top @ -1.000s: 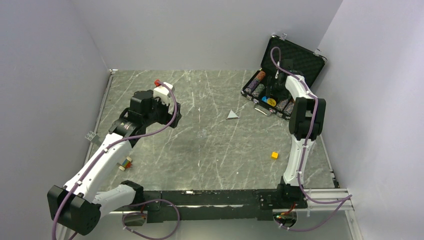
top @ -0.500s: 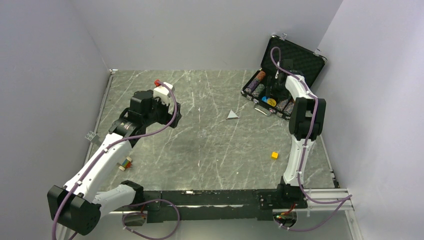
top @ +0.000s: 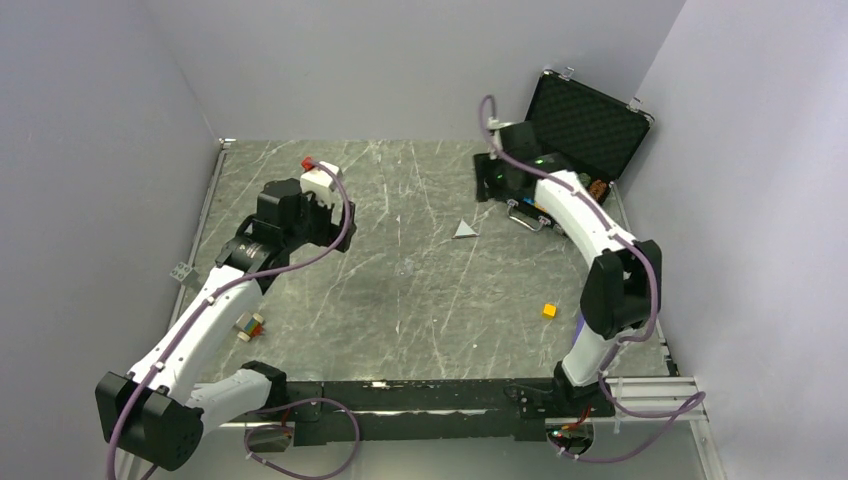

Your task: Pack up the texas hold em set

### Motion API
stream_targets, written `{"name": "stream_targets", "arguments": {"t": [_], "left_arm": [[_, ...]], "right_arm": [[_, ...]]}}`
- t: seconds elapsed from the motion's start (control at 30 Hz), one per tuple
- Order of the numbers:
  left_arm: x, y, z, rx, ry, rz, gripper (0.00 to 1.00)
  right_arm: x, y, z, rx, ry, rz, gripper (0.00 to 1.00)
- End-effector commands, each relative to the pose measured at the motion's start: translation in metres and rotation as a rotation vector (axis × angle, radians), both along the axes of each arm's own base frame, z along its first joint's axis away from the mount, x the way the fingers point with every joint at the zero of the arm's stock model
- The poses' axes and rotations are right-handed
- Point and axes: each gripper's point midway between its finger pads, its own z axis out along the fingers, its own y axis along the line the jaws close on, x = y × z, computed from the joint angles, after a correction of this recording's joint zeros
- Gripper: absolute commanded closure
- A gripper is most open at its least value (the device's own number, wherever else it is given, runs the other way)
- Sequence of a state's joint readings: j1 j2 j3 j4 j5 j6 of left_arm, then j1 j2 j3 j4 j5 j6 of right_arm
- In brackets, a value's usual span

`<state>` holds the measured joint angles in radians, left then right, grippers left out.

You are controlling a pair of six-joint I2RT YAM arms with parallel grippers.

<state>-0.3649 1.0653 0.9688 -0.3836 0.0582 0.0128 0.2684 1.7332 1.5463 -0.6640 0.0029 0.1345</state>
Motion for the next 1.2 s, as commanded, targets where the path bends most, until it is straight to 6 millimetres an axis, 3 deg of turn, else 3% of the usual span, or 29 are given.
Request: {"name": "stream_targets", "arguments": {"t": [0.0, 0.13, 0.3, 0.5, 0.67, 1.17], "left_arm": [[0.004, 0.002, 0.003, -0.055, -0.005, 0.044, 0.02], [0.010, 0.011, 0.004, -0.153, 0.026, 0.087, 0.02], [0.012, 0.033, 0.015, -0.147, -0.023, 0.170, 0.02], [0.006, 0.051, 0.032, -0.108, -0.115, 0.222, 0.02], [0.006, 0.049, 0.033, -0.114, -0.116, 0.214, 0.02], [0.006, 0.044, 0.031, -0.121, -0.104, 0.192, 0.02]], "right_arm": [[-0.026, 0.056, -0.033, 0.027, 0.064, 0.072, 0.34], [-0.040, 0.106, -0.059, 0.052, 0.121, 0.154, 0.35], [-0.062, 0.158, -0.083, 0.050, 0.164, 0.252, 0.35], [-0.083, 0.203, -0.100, 0.028, 0.184, 0.343, 0.32], [-0.092, 0.222, -0.115, -0.002, 0.202, 0.374, 0.32], [-0.095, 0.232, -0.131, -0.077, 0.191, 0.383, 0.32]]}}
